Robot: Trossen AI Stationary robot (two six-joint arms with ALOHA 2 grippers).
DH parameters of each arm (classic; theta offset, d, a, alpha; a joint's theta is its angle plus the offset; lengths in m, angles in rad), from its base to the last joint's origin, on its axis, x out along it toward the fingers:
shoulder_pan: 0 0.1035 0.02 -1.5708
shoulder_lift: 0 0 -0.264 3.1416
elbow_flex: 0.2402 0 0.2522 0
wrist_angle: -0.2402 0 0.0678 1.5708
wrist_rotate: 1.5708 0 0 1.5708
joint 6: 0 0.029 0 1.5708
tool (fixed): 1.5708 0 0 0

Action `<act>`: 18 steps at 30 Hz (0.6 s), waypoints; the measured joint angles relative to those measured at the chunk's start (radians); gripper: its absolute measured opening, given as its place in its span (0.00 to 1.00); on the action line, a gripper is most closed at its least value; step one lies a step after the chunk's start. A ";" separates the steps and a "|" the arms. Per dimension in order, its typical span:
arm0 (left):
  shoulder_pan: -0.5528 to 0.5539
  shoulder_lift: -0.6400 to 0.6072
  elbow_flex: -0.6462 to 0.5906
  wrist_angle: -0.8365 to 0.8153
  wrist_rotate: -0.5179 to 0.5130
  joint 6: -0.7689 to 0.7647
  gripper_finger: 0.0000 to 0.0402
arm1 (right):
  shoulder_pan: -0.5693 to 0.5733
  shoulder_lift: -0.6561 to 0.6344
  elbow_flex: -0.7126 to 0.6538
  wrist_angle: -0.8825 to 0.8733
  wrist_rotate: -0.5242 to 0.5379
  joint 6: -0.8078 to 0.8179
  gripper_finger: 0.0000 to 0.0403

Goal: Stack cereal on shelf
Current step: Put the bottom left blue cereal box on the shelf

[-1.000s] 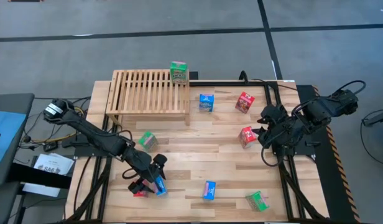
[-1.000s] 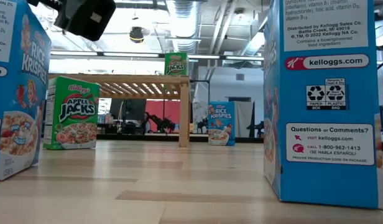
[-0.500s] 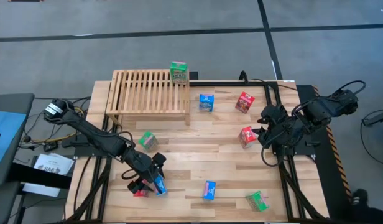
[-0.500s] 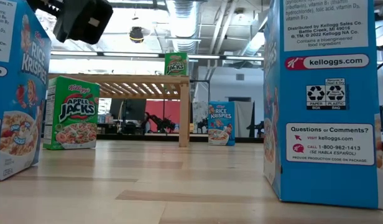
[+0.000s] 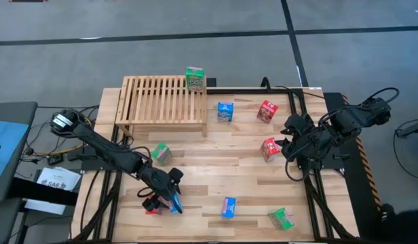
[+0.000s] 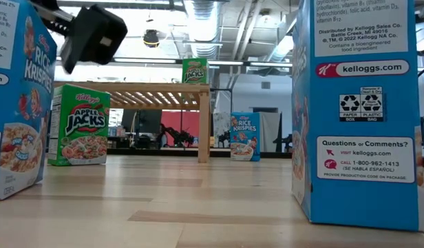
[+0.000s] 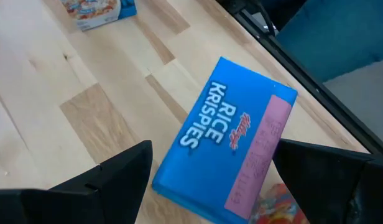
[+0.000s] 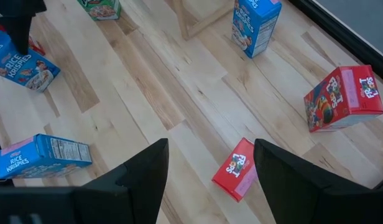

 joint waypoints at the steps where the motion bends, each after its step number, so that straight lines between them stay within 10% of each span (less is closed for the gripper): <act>1: 0.000 0.003 0.000 0.009 -0.003 0.000 0.79 | 0.000 0.000 0.000 -0.001 0.000 0.000 0.65; 18: 0.000 0.001 0.000 0.012 -0.013 -0.022 0.70 | 0.000 0.000 0.000 -0.010 0.000 0.000 0.65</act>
